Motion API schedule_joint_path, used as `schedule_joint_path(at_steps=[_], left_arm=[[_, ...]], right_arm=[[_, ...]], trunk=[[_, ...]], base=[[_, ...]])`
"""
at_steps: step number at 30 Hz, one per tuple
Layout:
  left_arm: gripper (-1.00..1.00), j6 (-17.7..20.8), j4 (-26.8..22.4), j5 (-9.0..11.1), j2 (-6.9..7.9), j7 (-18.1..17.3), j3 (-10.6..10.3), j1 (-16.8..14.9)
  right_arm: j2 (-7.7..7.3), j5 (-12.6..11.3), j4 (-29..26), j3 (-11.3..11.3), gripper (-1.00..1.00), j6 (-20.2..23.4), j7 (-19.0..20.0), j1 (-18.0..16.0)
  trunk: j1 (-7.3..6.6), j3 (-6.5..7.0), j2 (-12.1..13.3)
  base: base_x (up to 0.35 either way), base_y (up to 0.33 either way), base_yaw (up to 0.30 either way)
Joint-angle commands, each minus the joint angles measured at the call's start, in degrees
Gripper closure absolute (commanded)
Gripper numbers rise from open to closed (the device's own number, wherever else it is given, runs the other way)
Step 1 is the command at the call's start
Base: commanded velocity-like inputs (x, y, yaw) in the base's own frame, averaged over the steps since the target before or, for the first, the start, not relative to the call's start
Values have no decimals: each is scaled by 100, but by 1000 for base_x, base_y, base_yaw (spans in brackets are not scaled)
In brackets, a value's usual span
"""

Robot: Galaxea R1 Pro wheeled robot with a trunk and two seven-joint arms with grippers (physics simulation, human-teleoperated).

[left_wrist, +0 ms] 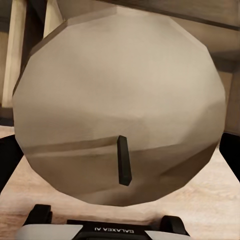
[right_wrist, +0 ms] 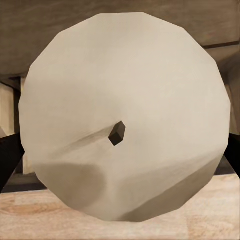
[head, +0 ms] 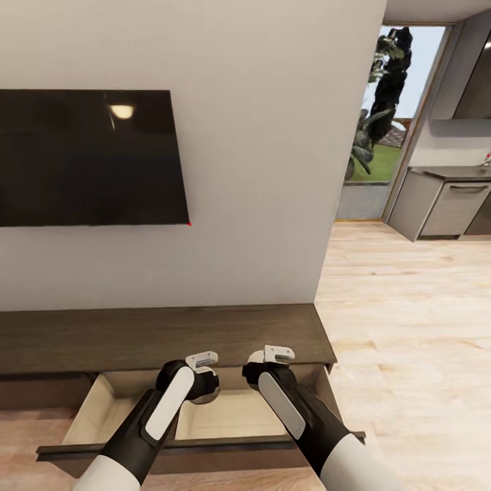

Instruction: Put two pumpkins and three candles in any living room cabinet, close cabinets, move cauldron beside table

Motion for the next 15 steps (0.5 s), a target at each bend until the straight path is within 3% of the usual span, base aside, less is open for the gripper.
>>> schedule_joint_path(at_steps=[1,10,15], left_arm=[[100,18,-9,37,1,93,-10,-5],[100,-93,-14,33,10,93,-11,-5],[100,-256,31,38,6,92,-22,-5]], right_arm=[[-2,-41,-6,13,100,11,-52,-7],[-3,-45,276,7,100,45,-50,-61],[-2,-45,516,4,100,52,-44,-186]], trunk=[[1,-6,-5],[1,-6,-5],[111,-96,-205]], base=[[31,-1,0],[6,0,0],[0,0,0]])
